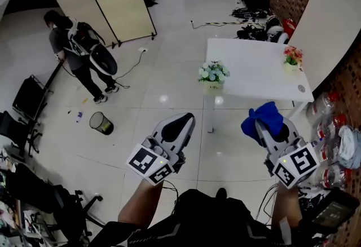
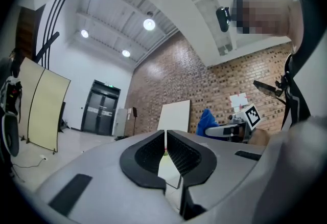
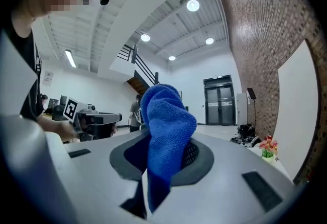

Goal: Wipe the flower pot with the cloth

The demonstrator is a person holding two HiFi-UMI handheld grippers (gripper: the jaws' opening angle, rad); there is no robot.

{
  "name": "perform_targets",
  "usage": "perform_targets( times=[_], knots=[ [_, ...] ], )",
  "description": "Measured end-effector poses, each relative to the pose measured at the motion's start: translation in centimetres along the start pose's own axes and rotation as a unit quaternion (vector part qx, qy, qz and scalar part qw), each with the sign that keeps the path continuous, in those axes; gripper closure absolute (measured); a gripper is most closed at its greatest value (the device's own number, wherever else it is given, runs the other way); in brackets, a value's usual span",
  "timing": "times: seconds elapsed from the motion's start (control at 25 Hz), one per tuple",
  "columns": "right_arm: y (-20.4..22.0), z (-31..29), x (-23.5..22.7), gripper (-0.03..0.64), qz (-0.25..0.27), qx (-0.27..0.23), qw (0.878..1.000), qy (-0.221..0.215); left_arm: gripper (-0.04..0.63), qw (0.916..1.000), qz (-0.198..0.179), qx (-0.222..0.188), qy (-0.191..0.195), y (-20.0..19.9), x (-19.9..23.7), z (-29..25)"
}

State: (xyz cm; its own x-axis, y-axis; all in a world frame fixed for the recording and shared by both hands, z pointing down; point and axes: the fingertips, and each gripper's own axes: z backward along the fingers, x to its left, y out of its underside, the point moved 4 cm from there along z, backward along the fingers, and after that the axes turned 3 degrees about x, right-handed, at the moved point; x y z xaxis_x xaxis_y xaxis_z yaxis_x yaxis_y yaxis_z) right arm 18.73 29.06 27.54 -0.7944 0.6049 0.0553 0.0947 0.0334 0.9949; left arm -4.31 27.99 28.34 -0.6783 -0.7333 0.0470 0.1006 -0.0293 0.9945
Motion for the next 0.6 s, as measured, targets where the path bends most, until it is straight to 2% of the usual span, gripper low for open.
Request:
perform_targets(
  times=[0.12, 0.24, 0.36, 0.44, 0.6],
  knots=[
    [0.4, -2.9, -3.2, 0.546, -0.014, 0.0, 1.0, -0.003, 0.591, 0.9999, -0.002, 0.007, -0.009, 0.3, 2.3, -3.1],
    [1.0, -5.9, -5.6, 0.547, -0.019, -0.002, 1.0, -0.004, 0.591, 0.9996, -0.014, 0.023, -0.001, 1.4, 4.9, -5.8],
    [1.7, -9.6, -8.1, 0.547, -0.021, -0.003, 1.0, 0.004, 0.587, 0.9995, -0.006, 0.03, 0.009, 3.1, 8.5, -8.7],
    [1.5, -12.3, -9.6, 0.547, -0.018, -0.003, 1.0, 0.014, 0.564, 0.9993, 0.0, 0.031, 0.02, 3.6, 11.4, -10.7],
    [0.6, -17.5, -11.3, 0.547, -0.022, 0.002, 0.999, 0.037, 0.505, 0.9975, -0.01, 0.046, 0.053, 4.3, 17.1, -13.3]
  ],
)
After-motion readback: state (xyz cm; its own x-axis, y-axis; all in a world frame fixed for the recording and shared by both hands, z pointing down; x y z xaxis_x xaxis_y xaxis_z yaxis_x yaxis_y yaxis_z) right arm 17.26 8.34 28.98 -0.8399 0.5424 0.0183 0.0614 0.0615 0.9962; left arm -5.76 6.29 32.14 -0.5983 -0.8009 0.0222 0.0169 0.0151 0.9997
